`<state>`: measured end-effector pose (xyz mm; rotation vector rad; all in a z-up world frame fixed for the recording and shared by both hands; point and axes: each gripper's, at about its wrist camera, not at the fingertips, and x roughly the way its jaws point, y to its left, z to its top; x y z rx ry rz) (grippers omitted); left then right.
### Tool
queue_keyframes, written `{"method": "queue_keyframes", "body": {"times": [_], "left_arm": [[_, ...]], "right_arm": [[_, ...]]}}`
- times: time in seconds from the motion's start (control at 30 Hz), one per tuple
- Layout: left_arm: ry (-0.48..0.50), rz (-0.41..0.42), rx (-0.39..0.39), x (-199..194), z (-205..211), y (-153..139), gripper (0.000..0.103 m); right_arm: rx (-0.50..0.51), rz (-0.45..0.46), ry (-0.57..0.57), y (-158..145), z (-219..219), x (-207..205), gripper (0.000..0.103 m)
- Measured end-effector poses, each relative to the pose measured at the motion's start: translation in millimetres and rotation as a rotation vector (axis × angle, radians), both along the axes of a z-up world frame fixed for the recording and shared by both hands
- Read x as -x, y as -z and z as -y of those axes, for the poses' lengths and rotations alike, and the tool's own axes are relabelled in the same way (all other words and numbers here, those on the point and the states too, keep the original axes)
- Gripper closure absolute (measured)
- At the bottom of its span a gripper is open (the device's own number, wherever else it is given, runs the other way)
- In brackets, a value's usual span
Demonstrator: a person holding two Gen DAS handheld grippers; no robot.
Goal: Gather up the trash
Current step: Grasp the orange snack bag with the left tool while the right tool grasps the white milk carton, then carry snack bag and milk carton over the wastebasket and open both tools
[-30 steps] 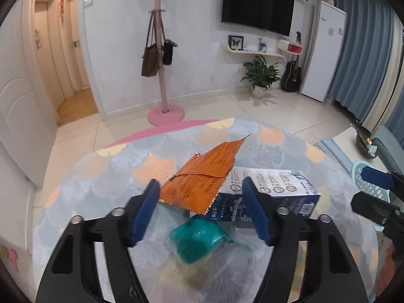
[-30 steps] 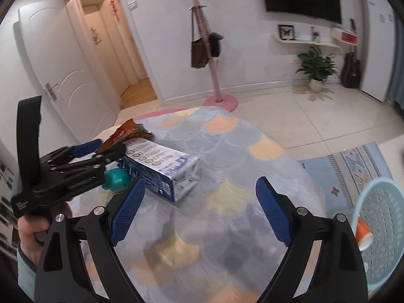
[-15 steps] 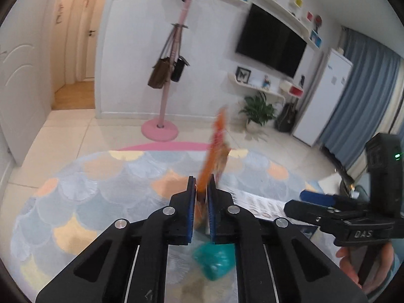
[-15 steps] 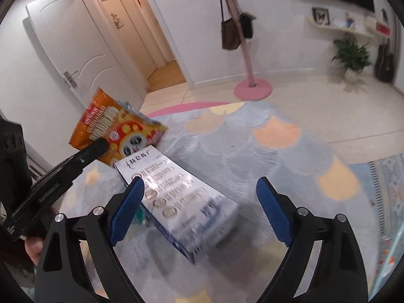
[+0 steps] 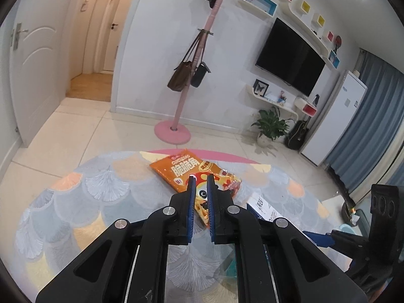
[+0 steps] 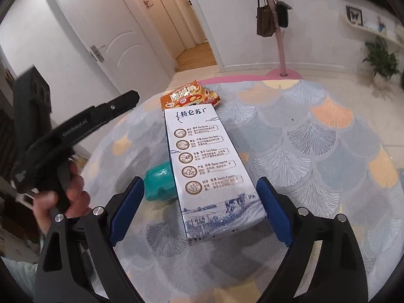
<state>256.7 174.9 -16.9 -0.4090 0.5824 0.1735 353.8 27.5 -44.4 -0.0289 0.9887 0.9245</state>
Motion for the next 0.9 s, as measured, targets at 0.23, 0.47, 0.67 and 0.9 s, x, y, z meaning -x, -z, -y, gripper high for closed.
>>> {"method": "queue_keyframes", "body": {"times": [0.23, 0.47, 0.67, 0.9], "left_arm": [[-0.022, -0.002, 0.131, -2.3, -40.3, 10.1, 0.095], [-0.008, -0.027, 0.161, -8.8, -39.9, 19.0, 0.076], [0.018, -0.098, 0.132, -25.9, -23.8, 29.1, 0.048], [-0.005, -0.243, 0.003, -56.8, -4.3, 42.9, 0.047]], "right_arm": [[0.09, 0.049, 0.041, 4.6, -20.1, 9.6, 0.048], [0.126, 0.201, 0.149, -8.9, 11.3, 44.2, 0.053], [0.176, 0.303, 0.362, -10.5, 61.9, 53.8, 0.053], [0.14, 0.308, 0.432, -2.4, 74.0, 58.5, 0.052]]}}
